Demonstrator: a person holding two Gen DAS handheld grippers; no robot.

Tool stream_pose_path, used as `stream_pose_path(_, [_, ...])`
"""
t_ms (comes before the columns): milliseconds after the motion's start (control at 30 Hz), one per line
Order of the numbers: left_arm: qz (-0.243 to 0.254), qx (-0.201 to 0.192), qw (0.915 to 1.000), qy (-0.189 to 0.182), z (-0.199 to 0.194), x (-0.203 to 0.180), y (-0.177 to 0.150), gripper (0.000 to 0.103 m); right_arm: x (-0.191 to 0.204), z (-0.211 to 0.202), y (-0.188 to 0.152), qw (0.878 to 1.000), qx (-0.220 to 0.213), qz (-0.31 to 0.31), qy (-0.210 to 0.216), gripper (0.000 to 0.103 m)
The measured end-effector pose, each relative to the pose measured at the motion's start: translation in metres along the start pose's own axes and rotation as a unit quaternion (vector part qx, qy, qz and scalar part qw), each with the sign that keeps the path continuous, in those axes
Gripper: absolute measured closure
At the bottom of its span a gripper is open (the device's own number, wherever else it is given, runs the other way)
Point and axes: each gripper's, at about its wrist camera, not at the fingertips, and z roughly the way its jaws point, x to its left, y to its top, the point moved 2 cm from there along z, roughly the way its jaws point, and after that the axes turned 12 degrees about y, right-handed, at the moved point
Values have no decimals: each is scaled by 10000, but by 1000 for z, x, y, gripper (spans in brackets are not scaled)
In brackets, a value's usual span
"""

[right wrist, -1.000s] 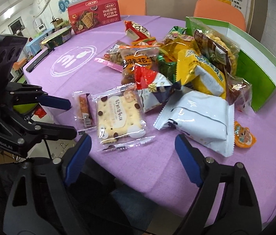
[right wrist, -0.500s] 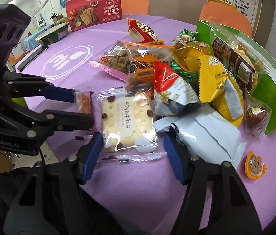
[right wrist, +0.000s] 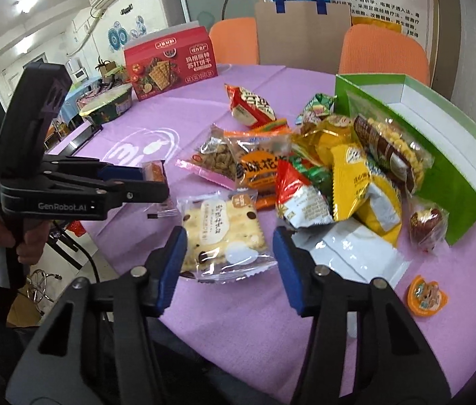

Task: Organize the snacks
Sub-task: 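Grasp the chocolate-chip cracker packet with the right tool while the left tool grasps the orange stick packet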

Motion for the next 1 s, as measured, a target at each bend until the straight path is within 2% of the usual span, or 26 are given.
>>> stream_pose_path(33, [16, -60, 10000, 13, -3, -1, 3, 58, -2, -1, 3, 10000, -68, 44, -13, 99])
stream_pose_path(133, [107, -165, 9998, 45, -7, -3, 9, 58, -12, 4, 6, 9993, 66, 31, -354, 99])
stream_pose_path(200, [181, -157, 9997, 110, -7, -5, 9, 58, -14, 9, 1, 9995, 166, 146, -239, 98])
stream_pose_path(267, [131, -126, 9998, 106, -7, -3, 6, 58, -12, 12, -5, 9990, 288, 284, -172, 69])
stream_pose_path(300, [86, -127, 9998, 108, -7, 0, 5, 58, -9, 14, -7, 9986, 375, 345, -130, 39])
stream_pose_path(333, [46, -144, 9998, 130, -8, 3, 4, 58, -5, 16, -9, 9985, 396, 367, -55, 32])
stream_pose_path(433, [-70, -193, 9994, 280, -14, 14, 1, 58, 9, 28, -8, 9984, 567, 52, 74, 33])
stream_pose_path(567, [-204, -231, 9986, 426, -21, 30, -5, 58, 14, 49, -8, 9937, 979, 434, 329, 32])
stream_pose_path(700, [-396, -294, 9979, 408, -24, 44, -8, 58, 22, 77, -5, 9913, 1241, 433, -66, 28])
stream_pose_path(733, [-419, -316, 9978, 408, -24, 46, -9, 58, 24, 83, -2, 9918, 1199, 392, -184, 24])
stream_pose_path(867, [-484, -339, 9970, 498, -25, 56, -11, 57, 27, 103, 10, 9924, 1040, 306, -583, 23])
stream_pose_path(900, [-507, -336, 9967, 529, -24, 59, -12, 57, 28, 106, 11, 9936, 922, 185, -623, 24])
stream_pose_path(933, [-544, -325, 9967, 515, -24, 62, -12, 57, 28, 107, 10, 9938, 840, 33, -725, 36])
stream_pose_path(967, [-583, -311, 9967, 479, -23, 64, -14, 57, 28, 105, 9, 9933, 786, -92, -838, 41])
stream_pose_path(1000, [-610, -304, 9966, 466, -23, 66, -15, 57, 25, 102, 7, 9944, 743, -63, -754, 41])
